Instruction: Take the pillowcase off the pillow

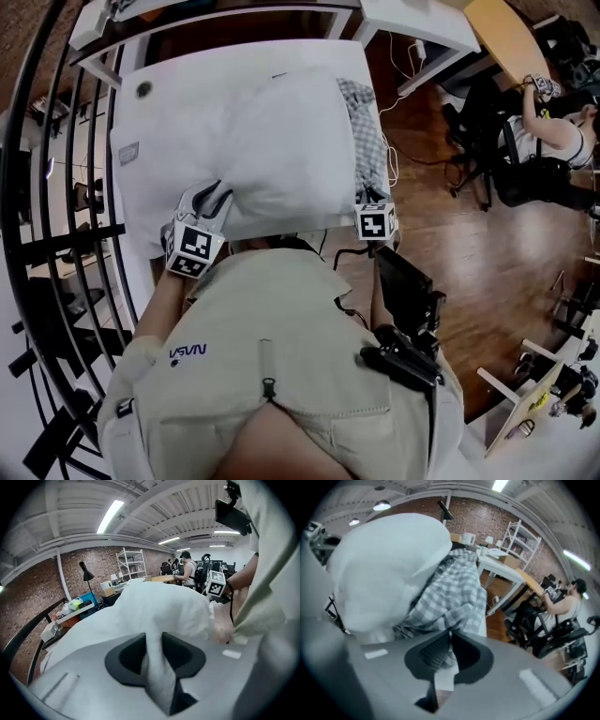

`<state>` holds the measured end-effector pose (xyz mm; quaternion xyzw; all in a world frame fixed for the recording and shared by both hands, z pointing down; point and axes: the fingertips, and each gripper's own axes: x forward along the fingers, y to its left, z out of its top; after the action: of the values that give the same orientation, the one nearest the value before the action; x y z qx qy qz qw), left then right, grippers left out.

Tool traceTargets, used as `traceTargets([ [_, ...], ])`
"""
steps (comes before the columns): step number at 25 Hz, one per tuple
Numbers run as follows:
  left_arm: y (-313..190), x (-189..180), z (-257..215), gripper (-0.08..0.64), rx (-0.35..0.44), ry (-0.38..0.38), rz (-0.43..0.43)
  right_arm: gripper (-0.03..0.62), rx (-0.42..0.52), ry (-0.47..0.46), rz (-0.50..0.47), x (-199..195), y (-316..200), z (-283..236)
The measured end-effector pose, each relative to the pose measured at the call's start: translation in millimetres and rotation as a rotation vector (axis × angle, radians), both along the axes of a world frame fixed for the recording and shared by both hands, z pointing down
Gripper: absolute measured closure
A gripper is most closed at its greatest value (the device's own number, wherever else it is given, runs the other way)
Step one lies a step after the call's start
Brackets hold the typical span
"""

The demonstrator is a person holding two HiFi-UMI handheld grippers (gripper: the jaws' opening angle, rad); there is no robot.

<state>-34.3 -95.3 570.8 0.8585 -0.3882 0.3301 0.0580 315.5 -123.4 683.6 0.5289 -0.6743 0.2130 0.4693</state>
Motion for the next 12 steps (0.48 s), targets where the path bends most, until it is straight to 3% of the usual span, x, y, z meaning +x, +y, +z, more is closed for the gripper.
traceTargets([
  [4, -4.9, 2.4, -0.2, 0.423, 0.015, 0.020, 0.005, 0.566, 0.000, 0.088, 0.069, 36.9, -3.6, 6.3],
  [8, 2.0, 17.0, -12.2, 0.339, 0.023, 0.077, 0.023, 0.533, 0.024, 0.097, 0.118, 47.6, -8.1, -14.2],
  [10, 9.1, 15.0, -39.9, 0.288, 0.057, 0.129, 0.016, 0.486, 0.124, 0.028, 0.128, 41.0, -12.8, -48.2],
  [12, 16.1, -5.4, -65.7, 0.276, 0.103, 0.195, -0.059, 0.463, 0.225, -0.082, 0.087, 11.8, -18.1, -92.8],
])
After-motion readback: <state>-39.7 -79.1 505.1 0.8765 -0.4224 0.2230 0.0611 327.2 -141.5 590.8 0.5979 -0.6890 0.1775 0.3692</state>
